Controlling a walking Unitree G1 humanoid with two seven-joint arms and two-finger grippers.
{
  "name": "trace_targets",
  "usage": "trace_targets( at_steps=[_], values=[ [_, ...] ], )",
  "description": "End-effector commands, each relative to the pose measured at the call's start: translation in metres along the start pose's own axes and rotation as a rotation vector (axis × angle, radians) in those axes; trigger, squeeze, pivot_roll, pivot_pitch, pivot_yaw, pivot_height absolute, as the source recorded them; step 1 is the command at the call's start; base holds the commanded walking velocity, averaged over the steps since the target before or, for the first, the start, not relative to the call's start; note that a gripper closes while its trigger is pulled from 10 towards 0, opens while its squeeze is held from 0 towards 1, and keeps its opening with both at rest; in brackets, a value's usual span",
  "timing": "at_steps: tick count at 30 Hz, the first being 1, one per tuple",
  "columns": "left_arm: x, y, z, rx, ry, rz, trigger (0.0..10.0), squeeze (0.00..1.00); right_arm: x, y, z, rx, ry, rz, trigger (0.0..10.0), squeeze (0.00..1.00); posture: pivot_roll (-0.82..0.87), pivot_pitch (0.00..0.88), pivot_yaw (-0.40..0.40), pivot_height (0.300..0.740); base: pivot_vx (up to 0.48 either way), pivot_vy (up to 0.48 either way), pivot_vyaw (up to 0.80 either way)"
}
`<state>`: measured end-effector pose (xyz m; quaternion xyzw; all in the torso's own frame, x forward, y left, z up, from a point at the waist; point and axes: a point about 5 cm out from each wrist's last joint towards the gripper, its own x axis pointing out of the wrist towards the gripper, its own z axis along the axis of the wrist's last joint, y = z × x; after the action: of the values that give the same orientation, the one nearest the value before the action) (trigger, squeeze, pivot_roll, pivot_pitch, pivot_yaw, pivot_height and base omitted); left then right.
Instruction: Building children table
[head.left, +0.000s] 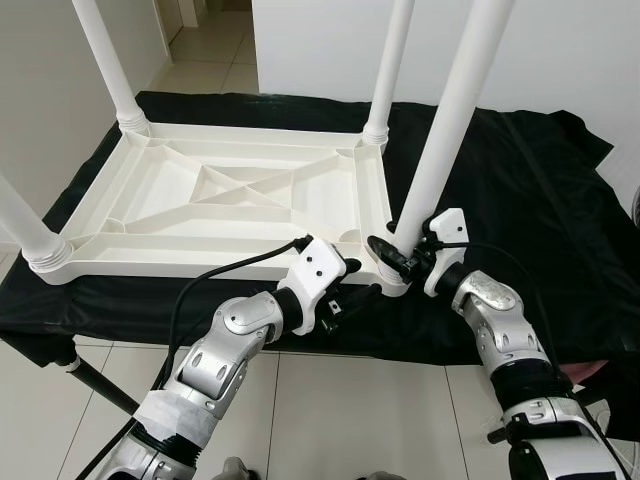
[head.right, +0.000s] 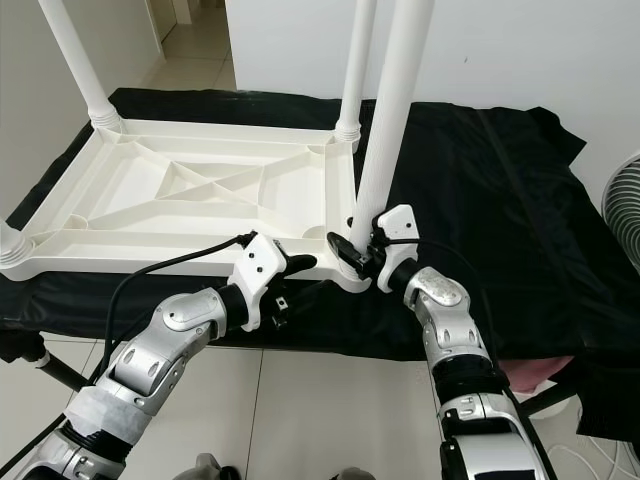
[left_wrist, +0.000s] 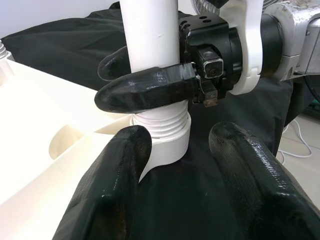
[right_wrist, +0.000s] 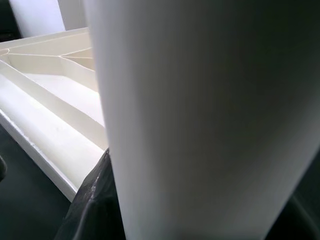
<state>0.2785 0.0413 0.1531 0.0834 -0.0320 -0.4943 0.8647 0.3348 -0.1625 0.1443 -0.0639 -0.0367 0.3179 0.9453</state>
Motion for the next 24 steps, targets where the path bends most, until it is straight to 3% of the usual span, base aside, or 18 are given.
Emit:
trace_targets(
  at_steps=[1, 9, 15, 19, 24],
  values=[
    [-0.001, -0.004, -0.002, -0.009, 0.009, -0.05, 10.0, 0.0, 0.002, 0.007, -0.003, 0.005, 0.02, -0.032, 10.0, 0.0, -0.11, 0.044, 0.015, 0.74, 0.0, 0.0, 0.0],
    [-0.002, -0.005, -0.002, -0.012, 0.014, -0.049, 10.0, 0.0, 0.004, 0.024, 0.006, 0.009, -0.017, -0.115, 10.0, 0.0, -0.11, 0.047, 0.02, 0.74, 0.0, 0.0, 0.0],
    [-0.003, -0.005, -0.004, -0.009, 0.024, -0.055, 10.0, 0.0, 0.006, 0.035, 0.009, 0.1, -0.004, -0.33, 10.0, 0.0, -0.11, 0.047, 0.022, 0.74, 0.0, 0.0, 0.0],
    [-0.003, -0.005, -0.004, -0.009, 0.027, -0.059, 10.0, 0.0, 0.005, 0.05, 0.008, 0.097, 0.007, -0.485, 10.0, 0.0, -0.1, 0.045, 0.024, 0.74, 0.0, 0.0, 0.0],
    [-0.004, -0.006, -0.005, -0.005, 0.034, -0.06, 10.0, 0.0, 0.007, 0.066, 0.009, 0.104, -0.004, -0.561, 10.0, 0.0, -0.09, 0.041, 0.019, 0.74, 0.0, 0.0, 0.0]
  ],
)
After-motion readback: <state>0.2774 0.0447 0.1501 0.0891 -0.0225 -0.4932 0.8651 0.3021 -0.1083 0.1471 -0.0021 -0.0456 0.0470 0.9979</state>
